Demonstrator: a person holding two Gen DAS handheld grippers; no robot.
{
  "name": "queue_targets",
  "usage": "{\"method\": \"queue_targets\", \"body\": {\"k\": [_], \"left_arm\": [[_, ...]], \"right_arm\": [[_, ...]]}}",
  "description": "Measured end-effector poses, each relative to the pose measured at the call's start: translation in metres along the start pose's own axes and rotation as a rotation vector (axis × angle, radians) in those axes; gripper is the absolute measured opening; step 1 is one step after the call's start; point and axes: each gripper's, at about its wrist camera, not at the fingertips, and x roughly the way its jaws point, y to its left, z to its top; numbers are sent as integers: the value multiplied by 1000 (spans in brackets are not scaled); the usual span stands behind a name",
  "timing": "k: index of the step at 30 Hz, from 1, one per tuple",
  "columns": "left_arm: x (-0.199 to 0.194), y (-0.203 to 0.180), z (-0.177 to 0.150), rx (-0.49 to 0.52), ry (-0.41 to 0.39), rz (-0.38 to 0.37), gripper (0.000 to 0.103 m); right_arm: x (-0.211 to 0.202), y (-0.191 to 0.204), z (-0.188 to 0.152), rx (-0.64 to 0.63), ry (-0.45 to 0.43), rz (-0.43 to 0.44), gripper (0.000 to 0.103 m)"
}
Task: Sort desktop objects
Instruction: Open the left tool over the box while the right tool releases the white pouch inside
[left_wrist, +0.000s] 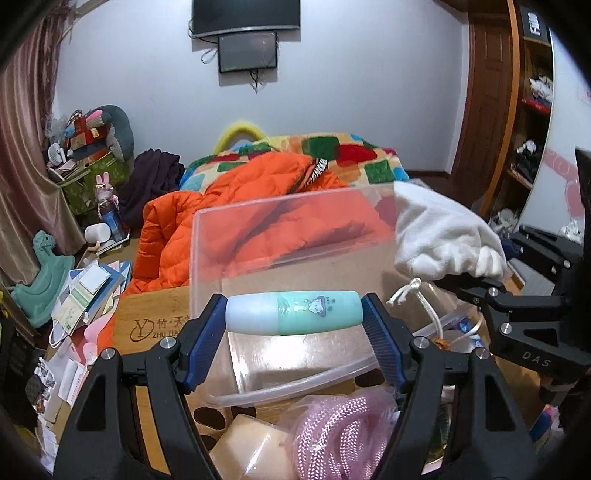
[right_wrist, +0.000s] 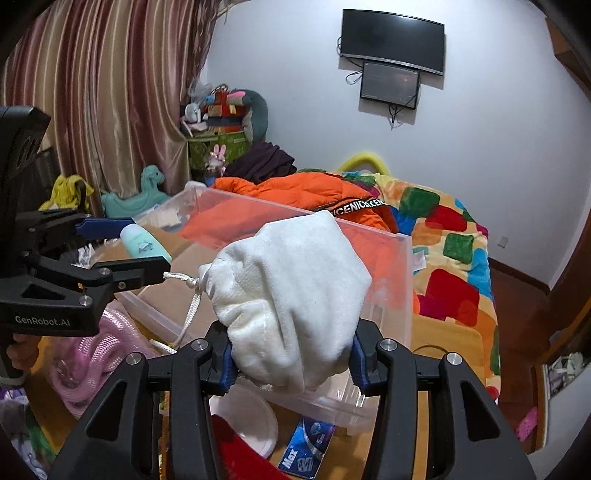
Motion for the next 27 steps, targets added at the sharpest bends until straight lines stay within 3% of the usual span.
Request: {"method": "queue_targets", "body": {"k": [8,16,22,27], "left_arm": [[7,0,0,3,40,3,73],[7,0,1,-8,46,-5,73],[7,3,2,-21,72,-44,74],[-6,-1,1,4,59,-42,92]], "right_arm": [[14,-2,7,-43,99,29,48],[19,-14,8,36,147,52,58],[-4,-8,10,-1,95,9,79],[-27,-4,14,-15,48,-13,81]]}}
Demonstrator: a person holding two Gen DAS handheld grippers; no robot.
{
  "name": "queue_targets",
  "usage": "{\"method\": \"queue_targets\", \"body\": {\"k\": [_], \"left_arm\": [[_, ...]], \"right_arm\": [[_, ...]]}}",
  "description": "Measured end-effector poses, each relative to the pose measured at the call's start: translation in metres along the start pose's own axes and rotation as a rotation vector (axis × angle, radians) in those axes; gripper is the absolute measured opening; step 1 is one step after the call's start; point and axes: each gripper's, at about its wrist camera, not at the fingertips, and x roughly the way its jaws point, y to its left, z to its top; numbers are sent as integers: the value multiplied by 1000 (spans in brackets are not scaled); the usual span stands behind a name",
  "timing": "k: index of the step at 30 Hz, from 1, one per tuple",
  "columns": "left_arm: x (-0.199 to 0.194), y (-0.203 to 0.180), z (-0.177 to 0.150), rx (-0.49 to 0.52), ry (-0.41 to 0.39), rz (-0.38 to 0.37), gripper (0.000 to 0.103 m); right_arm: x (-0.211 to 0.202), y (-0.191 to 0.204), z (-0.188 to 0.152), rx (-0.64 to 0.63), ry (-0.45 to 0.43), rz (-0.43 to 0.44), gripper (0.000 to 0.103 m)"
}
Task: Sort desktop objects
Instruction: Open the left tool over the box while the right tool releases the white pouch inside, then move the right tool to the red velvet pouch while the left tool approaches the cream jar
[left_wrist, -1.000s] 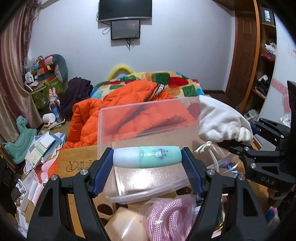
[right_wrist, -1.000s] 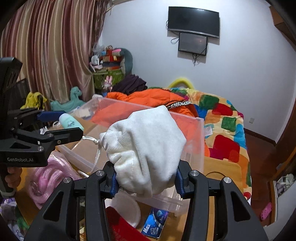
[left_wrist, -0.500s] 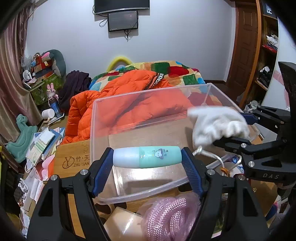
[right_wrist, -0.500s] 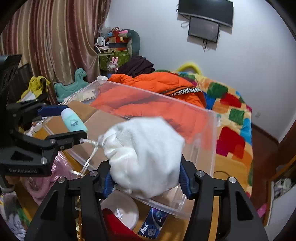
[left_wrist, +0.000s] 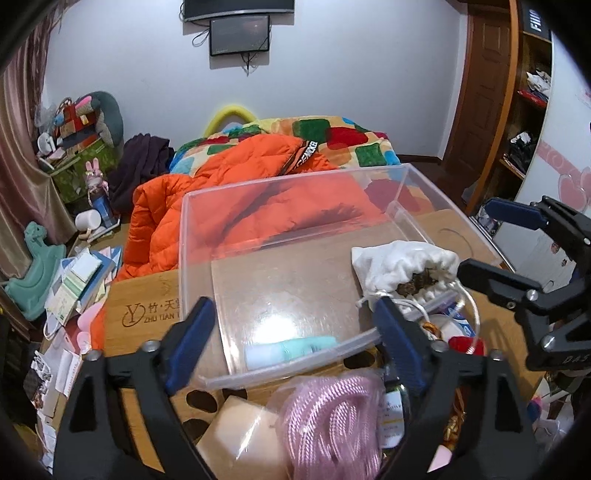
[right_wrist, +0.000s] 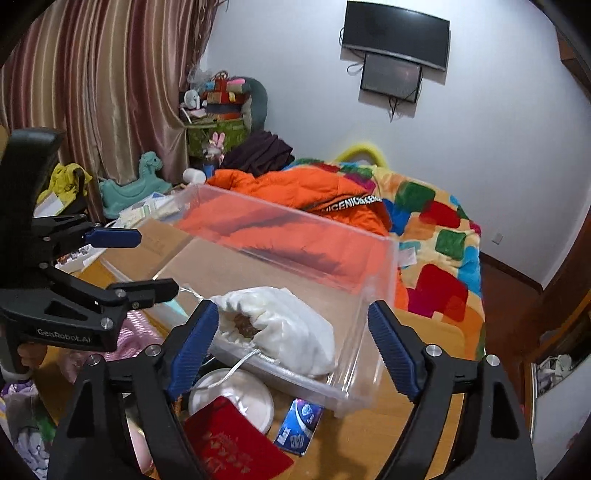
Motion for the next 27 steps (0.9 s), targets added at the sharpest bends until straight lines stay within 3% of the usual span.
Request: {"method": "queue_targets", "body": {"k": [5,13,18,27], "left_arm": [[-21,-9,-2,34,-45,34,93],[-75,2,1,1,-165,77,99],[-100,15,-9,-21,-210,103,101],[-93,37,-53,-49,-135,133,101]], "right_arm": [[-22,-2,-2,22,-42,-19,83],[-64,-6,-10,57,-116,-51,85],[-84,-9,-22,95,-149,-53,94],[-79,-2,-62,111,-111,-53,96]]}}
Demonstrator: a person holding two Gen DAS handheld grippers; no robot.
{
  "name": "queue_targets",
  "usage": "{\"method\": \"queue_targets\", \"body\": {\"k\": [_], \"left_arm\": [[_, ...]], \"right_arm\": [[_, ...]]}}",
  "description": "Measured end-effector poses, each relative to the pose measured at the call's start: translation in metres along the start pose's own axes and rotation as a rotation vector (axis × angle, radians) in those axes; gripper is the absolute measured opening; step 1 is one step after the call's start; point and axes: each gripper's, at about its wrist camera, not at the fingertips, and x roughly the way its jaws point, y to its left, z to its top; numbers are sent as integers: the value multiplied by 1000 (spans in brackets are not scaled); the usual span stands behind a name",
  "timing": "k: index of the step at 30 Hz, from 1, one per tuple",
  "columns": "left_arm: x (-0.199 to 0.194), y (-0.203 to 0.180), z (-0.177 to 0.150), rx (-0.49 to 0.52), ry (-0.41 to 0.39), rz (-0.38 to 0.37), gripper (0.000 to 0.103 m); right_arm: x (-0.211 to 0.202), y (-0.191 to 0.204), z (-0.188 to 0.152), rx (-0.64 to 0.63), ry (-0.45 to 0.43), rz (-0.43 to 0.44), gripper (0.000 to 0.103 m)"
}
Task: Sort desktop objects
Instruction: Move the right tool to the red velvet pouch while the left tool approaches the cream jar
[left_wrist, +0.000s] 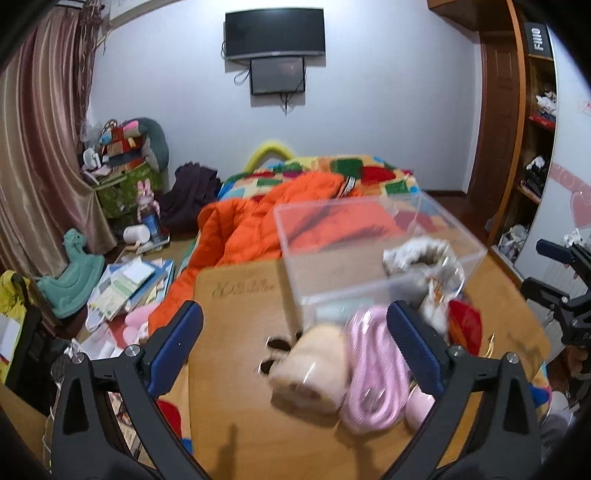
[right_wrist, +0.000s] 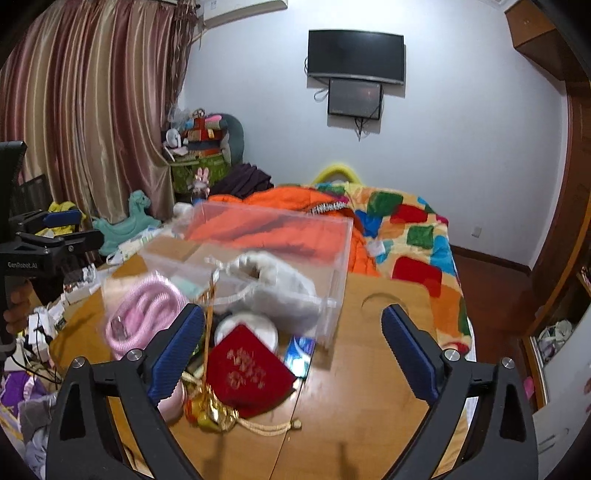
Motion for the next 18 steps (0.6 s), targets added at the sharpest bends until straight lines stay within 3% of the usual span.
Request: {"method": "queue_targets", "body": {"k": [12,18], "left_arm": [[27,16,-62,-1,125,-34,101],[44,11,-73,22,159,-46,101]], "right_arm": [[37,2,-48,29,160,9,96],[50,6,-58,25,202,15,96]]}}
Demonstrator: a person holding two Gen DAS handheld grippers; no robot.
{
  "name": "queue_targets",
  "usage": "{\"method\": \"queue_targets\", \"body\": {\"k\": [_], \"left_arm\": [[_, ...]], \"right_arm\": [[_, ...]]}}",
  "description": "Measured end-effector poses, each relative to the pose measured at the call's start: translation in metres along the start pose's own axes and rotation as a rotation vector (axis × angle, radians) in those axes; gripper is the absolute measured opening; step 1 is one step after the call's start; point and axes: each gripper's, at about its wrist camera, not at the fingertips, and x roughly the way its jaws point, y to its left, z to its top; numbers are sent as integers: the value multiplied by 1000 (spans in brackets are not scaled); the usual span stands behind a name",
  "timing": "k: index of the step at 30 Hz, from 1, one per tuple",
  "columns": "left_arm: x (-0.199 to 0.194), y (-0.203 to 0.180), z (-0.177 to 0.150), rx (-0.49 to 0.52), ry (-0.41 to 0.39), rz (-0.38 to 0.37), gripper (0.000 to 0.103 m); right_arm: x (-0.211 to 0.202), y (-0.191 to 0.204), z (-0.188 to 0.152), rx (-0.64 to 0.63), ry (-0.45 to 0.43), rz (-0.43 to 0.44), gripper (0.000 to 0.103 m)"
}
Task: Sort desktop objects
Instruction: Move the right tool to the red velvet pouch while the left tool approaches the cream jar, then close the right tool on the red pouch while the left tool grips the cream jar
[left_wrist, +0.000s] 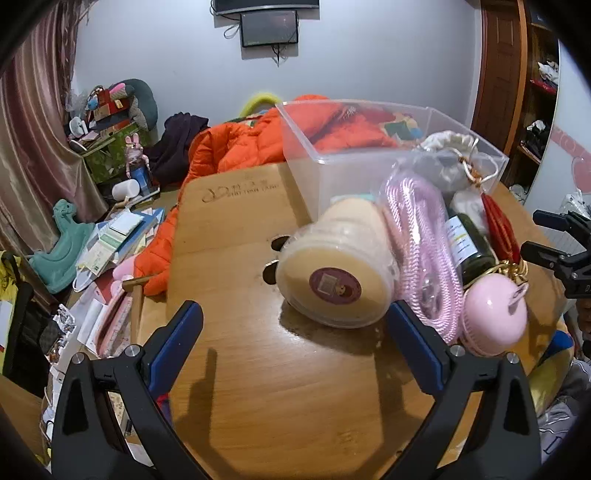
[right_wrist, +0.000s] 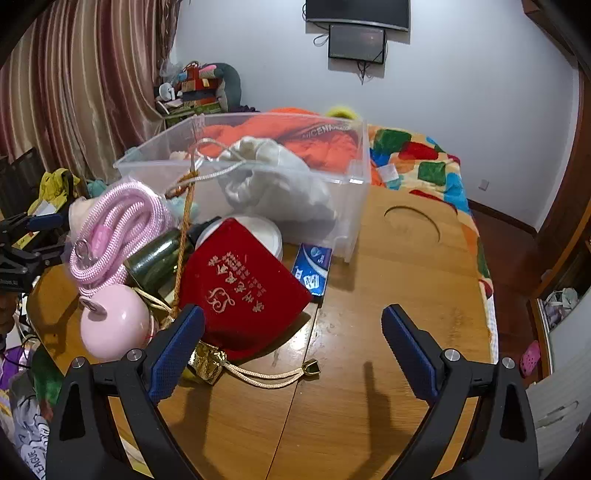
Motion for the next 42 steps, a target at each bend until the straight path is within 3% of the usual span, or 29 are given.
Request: {"method": "queue_targets", "body": {"k": [6,19,24,33,34,36,38,42], "left_arm": [[7,1,1,-25,6,-66,101],[4,-10,4,7,-25,-110,101],[18,-6,9,-33,12,-116,101],[29,-6,18,-66,14,-79,101],[29,-7,19,-71,10,-69,100],[27,-9,19,-70,-6,-81,80],[24,-10,18,-80,-12,-116,68],[22,-12,16,-95,-27,-89,68]], "right_arm": [[10,-1,-1,12,23,28,96],[28,-2,-1,54,50,127,94],[26,0,-2,35,45,198,61],[19,-2,-4,10,21,216,27],[18,-3,-4,19,17,217,26],[16,-4,-4,26,9,212,23],[13,-5,-4,30,0,202,22],[5,-8,-4,37,-18,178,20]]}}
